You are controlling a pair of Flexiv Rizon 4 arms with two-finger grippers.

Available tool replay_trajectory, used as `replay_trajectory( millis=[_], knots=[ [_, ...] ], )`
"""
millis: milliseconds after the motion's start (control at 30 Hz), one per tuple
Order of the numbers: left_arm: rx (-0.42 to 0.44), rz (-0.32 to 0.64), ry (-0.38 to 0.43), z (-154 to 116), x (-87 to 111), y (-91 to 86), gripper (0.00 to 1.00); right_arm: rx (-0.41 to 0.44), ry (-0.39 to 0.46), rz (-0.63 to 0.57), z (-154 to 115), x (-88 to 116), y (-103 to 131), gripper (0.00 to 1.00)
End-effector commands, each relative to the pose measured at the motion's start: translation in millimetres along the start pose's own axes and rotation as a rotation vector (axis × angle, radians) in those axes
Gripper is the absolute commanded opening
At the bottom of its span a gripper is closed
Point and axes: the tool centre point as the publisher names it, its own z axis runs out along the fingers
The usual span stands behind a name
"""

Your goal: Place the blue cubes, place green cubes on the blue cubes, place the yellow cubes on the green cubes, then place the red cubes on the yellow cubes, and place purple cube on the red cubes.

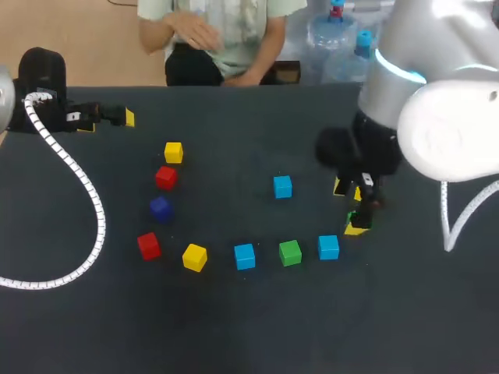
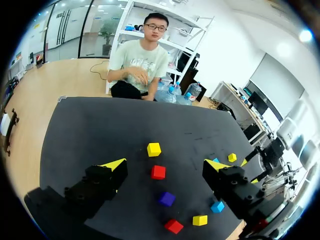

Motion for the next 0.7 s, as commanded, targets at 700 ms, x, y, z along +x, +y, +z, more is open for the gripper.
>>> replay_trajectory(
  millis=[700],
  knots=[
    [0.009, 0.001, -0.006, 0.1, 1.4, 2.0, 1.0, -0.03, 0.17, 0.021, 48.7, -6.8, 10.3, 1.0]
  ],
)
